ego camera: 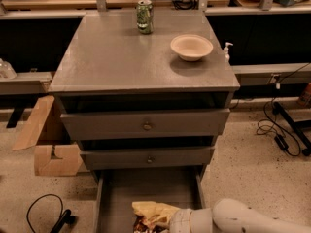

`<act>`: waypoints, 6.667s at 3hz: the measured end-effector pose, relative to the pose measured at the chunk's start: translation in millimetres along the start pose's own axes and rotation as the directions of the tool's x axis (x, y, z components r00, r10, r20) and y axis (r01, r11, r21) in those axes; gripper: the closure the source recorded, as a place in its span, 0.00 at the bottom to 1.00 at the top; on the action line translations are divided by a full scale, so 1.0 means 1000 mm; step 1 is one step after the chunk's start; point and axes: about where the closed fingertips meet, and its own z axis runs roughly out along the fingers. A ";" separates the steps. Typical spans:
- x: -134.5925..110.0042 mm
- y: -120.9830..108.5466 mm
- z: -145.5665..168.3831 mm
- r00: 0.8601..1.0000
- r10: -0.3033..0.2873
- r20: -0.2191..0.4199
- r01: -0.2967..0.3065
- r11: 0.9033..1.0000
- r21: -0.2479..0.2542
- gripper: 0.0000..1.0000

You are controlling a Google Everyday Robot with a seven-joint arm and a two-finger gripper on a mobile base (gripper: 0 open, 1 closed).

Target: Pick brown chip bag from bottom drawer and place on counter

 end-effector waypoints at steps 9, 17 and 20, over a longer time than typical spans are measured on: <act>-0.457 -0.299 -0.231 1.000 -0.019 -0.002 0.018 0.889 0.457 1.00; -0.528 -0.449 -0.085 0.958 -0.211 0.194 0.108 0.893 0.436 0.35; -0.528 -0.447 -0.079 0.958 -0.210 0.194 0.110 0.897 0.429 0.00</act>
Offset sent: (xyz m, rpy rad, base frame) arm 0.0583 -0.0858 0.2347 0.0339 -0.0427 -0.3007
